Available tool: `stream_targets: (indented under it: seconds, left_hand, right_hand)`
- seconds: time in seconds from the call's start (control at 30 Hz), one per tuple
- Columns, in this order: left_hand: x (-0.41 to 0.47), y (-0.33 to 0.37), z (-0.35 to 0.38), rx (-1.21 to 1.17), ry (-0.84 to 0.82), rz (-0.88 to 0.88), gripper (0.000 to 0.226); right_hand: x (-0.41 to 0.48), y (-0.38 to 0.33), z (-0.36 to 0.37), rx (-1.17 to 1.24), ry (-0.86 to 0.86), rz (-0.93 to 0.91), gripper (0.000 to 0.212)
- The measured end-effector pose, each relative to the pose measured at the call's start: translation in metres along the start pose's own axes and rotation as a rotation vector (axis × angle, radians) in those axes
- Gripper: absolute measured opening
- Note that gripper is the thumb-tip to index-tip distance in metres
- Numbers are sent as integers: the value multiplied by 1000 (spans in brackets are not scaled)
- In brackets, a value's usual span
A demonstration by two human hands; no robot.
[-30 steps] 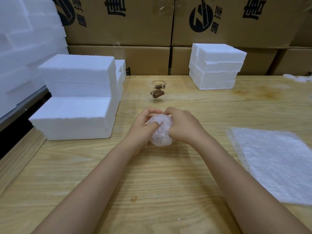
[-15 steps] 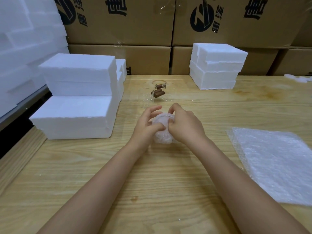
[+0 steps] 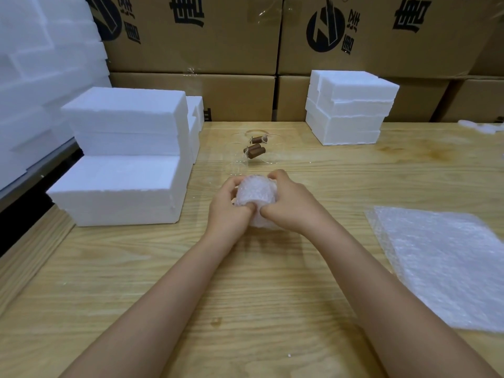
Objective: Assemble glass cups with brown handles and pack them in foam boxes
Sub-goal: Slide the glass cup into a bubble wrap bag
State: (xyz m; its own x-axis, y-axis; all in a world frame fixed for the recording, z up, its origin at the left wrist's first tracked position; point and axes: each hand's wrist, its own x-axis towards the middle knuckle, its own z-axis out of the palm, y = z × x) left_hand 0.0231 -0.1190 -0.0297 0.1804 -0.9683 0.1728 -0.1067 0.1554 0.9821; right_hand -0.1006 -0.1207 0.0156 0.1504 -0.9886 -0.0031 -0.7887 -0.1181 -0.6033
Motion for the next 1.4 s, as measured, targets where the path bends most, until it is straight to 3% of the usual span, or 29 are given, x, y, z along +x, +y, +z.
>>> stream_targets:
  seconds: [0.07, 0.17, 0.27, 0.33, 0.47, 0.6, 0.73, 0.9, 1.27, 1.4]
  left_hand:
    - [-2, 1, -1, -24, -84, 43, 49]
    - [-5, -3, -11, -66, -365, 161, 73]
    - [-4, -9, -18, 265, -539, 368, 100]
    - [-4, -9, -16, 357, -493, 429, 96]
    - [-2, -8, -16, 236, -331, 365, 79]
    - [1, -9, -20, 165, -180, 210, 70]
    - [4, -9, -18, 201, -119, 148, 52]
    - [3, -15, -21, 338, -130, 162, 55]
    - [8, -21, -19, 553, -119, 262, 41]
    - [11, -23, -18, 624, -91, 250, 43]
  right_hand:
    - [1, 0, -1, 24, 40, 41, 49]
    - [7, 8, -7, 152, 39, 109, 25]
    - [10, 18, -17, 309, -131, 255, 10]
    - [10, 22, -20, 340, -255, 288, 14]
    - [7, 21, -28, 540, -337, 171, 22]
    - [6, 29, -37, 721, -206, 45, 30]
    - [8, 28, -24, 890, -92, -96, 6]
    - [12, 30, -8, 824, 24, -34, 7]
    - [15, 36, 8, 818, 76, 17, 14]
    - [18, 39, 18, 807, 105, 8, 6]
